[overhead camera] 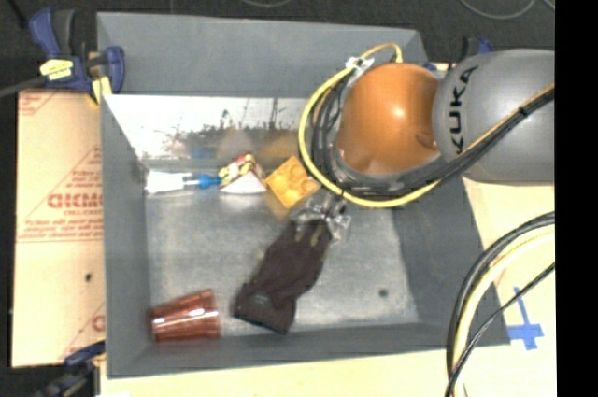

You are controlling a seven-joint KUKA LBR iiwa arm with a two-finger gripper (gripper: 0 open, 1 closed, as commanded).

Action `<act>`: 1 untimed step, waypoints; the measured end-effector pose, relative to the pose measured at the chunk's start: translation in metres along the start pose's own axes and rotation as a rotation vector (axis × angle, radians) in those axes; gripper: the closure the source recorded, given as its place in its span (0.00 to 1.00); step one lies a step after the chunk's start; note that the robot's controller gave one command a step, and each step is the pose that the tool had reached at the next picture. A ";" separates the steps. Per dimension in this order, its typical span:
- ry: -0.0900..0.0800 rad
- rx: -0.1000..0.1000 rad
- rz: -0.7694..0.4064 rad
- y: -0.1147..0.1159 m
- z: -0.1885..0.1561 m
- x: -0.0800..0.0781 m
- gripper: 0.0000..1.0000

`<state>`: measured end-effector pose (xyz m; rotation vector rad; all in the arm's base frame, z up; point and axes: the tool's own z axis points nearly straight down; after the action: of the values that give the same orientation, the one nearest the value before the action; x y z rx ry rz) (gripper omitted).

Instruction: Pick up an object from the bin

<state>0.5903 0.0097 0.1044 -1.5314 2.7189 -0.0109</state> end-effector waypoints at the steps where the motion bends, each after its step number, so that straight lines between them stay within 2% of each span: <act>1: 0.001 -0.003 0.001 0.001 -0.005 0.000 1.00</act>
Offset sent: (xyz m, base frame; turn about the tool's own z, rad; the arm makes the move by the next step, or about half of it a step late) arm 0.0001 0.0001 0.0220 0.0000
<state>0.5895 0.0097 0.1092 -1.5308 2.7217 -0.0084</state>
